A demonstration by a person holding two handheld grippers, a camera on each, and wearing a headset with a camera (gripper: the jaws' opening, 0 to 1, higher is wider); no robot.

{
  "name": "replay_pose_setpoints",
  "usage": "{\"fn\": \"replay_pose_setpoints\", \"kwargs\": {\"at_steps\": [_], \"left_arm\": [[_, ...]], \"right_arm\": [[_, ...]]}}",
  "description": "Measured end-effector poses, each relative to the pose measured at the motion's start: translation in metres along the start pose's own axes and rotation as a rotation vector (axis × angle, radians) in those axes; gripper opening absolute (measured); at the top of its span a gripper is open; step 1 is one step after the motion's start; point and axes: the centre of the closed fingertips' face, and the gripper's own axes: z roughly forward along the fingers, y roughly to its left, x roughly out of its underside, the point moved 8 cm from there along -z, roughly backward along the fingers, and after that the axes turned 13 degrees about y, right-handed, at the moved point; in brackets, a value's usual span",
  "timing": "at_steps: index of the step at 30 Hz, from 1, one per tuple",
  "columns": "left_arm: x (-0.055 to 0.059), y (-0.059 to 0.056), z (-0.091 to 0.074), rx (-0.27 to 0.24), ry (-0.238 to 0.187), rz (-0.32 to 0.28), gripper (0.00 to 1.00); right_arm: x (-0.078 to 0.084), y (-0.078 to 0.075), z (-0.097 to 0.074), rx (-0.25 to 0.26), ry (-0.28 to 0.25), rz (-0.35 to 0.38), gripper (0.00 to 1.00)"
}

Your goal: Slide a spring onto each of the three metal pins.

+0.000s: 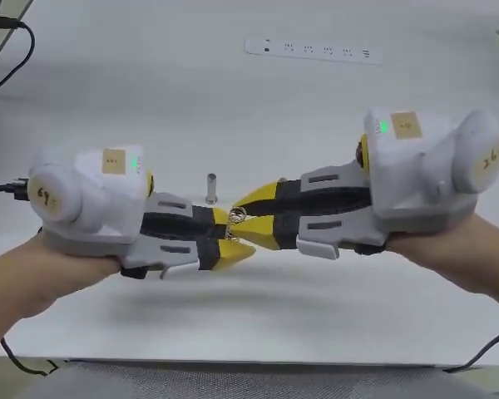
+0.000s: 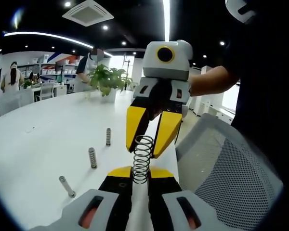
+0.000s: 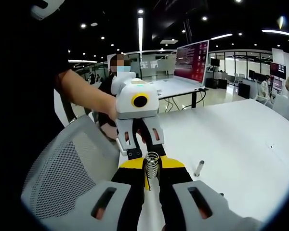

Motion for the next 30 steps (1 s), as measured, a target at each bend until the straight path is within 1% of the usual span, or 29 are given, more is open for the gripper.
{"fn": "replay_pose_setpoints", "kwargs": {"at_steps": [6,9,16,19,20,24,30], "left_arm": [[-0.001,0.002,-0.001,-0.009,-0.013,-0.010,0.08],[0.000,0.003,-0.001,-0.015,-0.007,-0.013,0.10],[0.003,0.004,-0.004,-0.031,-0.010,-0.024,0.14],[0.004,0.006,-0.007,-0.043,-0.010,-0.032,0.17],[0.005,0.007,-0.008,-0.054,-0.011,-0.038,0.18],[0.007,0.009,-0.011,-0.077,-0.015,-0.047,0.25],[0.013,0.010,-0.017,-0.106,-0.015,-0.060,0.30]], "right_arm": [[0.000,-0.002,0.000,0.009,0.007,-0.012,0.08],[-0.001,-0.003,-0.001,0.013,0.004,-0.010,0.08],[0.000,-0.006,-0.003,0.023,0.002,-0.006,0.08],[0.000,-0.006,-0.003,0.030,0.006,-0.007,0.08],[0.000,-0.007,-0.003,0.031,0.005,-0.002,0.08],[0.001,-0.007,-0.004,0.041,0.004,-0.004,0.08],[0.001,-0.008,-0.004,0.050,0.011,-0.011,0.08]]}}
